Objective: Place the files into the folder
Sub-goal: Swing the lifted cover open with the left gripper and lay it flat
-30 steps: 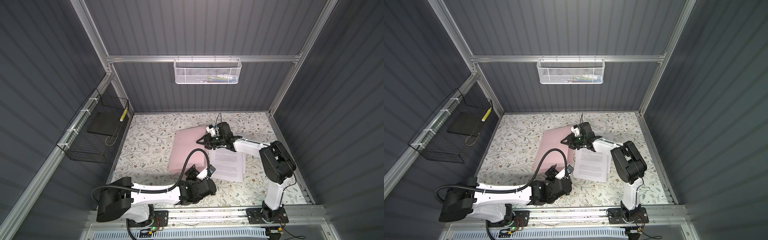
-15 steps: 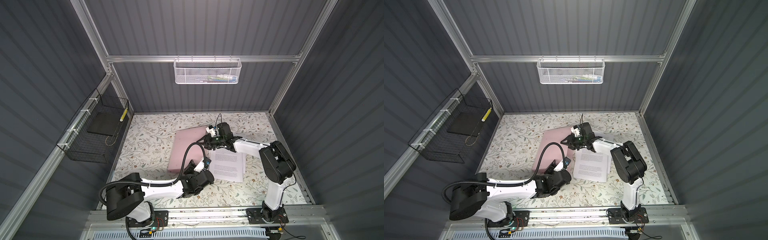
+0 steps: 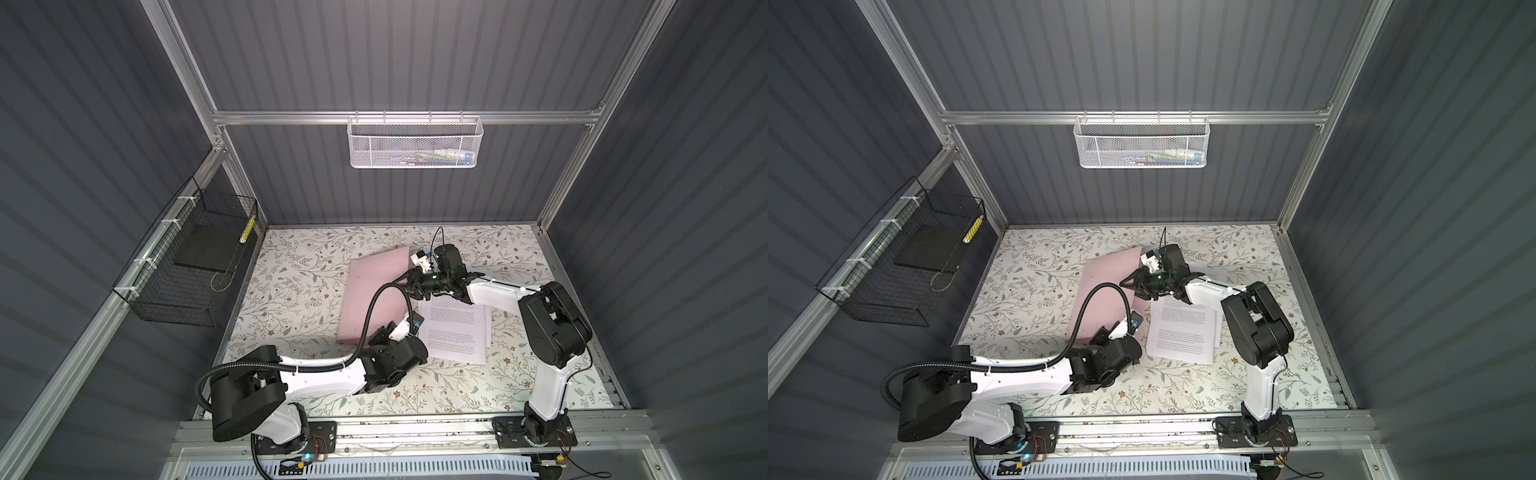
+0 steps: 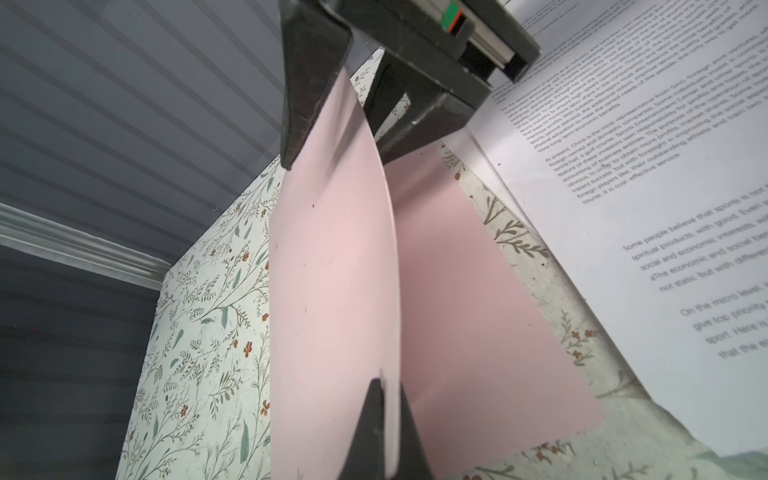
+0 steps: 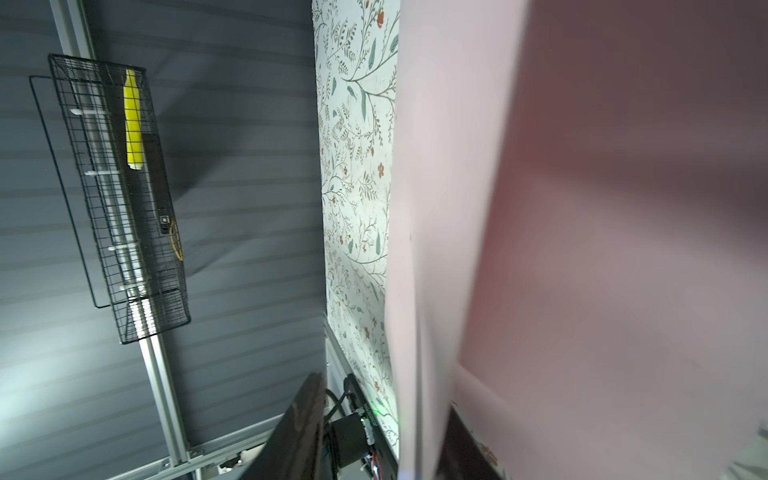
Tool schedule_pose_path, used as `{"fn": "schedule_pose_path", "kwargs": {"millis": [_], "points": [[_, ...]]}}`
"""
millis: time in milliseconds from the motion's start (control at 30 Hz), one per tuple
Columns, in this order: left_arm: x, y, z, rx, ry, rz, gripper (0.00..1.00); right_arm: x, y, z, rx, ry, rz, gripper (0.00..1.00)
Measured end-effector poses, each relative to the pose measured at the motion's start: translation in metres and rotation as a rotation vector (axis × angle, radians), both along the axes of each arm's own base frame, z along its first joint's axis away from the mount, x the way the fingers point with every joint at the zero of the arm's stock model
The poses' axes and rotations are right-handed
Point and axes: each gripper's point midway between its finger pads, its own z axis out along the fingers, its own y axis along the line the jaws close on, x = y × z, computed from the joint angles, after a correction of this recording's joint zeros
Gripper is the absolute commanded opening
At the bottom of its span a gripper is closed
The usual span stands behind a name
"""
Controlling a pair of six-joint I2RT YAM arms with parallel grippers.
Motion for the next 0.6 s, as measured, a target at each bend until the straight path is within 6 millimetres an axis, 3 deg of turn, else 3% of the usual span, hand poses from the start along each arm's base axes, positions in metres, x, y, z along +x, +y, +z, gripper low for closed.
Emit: {"fn": "schedule_pose_path", "kwargs": {"millis": [233, 500, 600], "points": [[0.008, 0.017, 0.028, -0.153, 0.002, 0.088, 0.00, 0.008, 0.006, 0.027, 0.064, -0.016, 0.015, 0.64], [0.014, 0.062, 0.083, -0.433, -0.035, 0.220, 0.00, 0.029, -0.023, 0.072, 0.118, -0.078, -0.066, 0.74], [0.012, 0.079, 0.094, -0.546, -0.049, 0.254, 0.00, 0.037, -0.036, 0.086, 0.130, -0.113, -0.104, 0.70]]}}
